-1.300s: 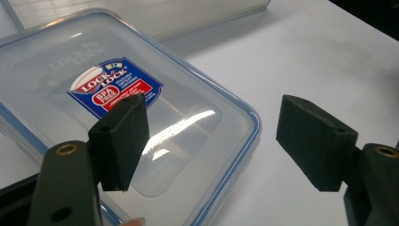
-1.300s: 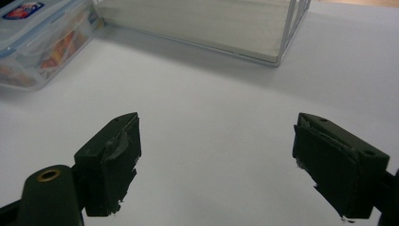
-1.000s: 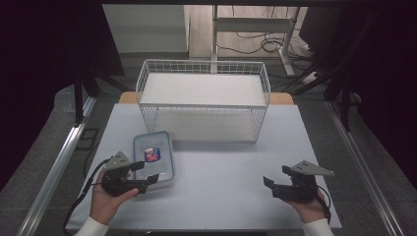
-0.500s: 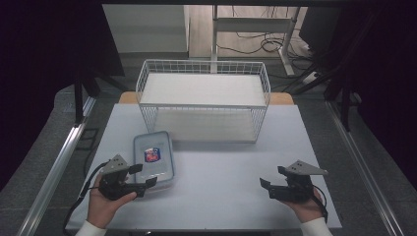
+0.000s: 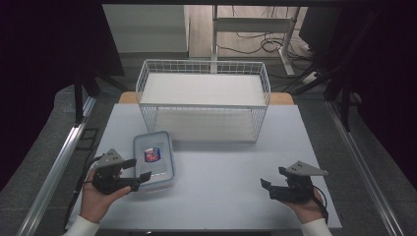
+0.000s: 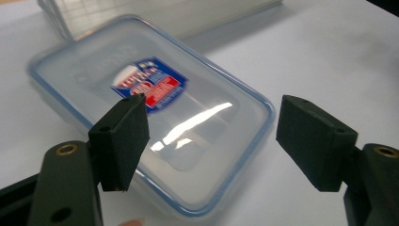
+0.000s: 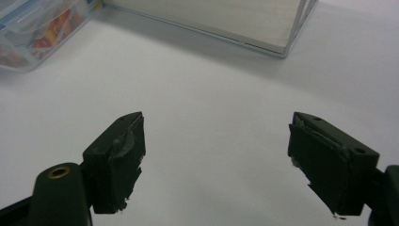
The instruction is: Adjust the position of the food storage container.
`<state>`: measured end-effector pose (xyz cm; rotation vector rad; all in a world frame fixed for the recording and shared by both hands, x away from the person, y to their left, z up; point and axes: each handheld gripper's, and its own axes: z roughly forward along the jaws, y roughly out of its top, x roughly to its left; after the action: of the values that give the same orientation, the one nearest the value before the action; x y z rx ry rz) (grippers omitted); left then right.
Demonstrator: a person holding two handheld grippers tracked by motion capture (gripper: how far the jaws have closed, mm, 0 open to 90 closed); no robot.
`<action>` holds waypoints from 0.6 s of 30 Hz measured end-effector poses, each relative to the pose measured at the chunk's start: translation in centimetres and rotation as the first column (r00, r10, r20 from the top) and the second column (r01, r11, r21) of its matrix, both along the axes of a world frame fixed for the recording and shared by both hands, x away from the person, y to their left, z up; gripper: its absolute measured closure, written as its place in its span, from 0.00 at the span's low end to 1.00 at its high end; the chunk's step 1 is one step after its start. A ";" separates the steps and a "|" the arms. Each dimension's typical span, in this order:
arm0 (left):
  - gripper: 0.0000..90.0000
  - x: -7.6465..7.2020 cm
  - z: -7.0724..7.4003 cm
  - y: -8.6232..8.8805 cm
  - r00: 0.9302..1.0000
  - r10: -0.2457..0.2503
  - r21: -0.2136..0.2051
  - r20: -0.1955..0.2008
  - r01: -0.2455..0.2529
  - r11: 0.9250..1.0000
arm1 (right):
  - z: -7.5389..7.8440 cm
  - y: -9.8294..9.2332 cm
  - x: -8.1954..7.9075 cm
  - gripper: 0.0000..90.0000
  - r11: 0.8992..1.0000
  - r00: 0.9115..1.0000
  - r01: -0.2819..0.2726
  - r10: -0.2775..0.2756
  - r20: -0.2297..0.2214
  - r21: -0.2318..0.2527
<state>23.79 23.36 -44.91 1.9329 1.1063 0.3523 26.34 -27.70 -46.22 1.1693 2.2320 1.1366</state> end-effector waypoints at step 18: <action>0.45 7.9 -0.4 4.0 0.995 0.084 0.038 -0.048 -0.082 0.996 | -0.4 0.2 0.1 0.22 1.000 1.000 0.010 -0.011 -0.022 -0.025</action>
<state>31.74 27.34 -45.29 1.9399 1.2225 0.3739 26.45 -27.53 -46.63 1.1878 2.2472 1.0938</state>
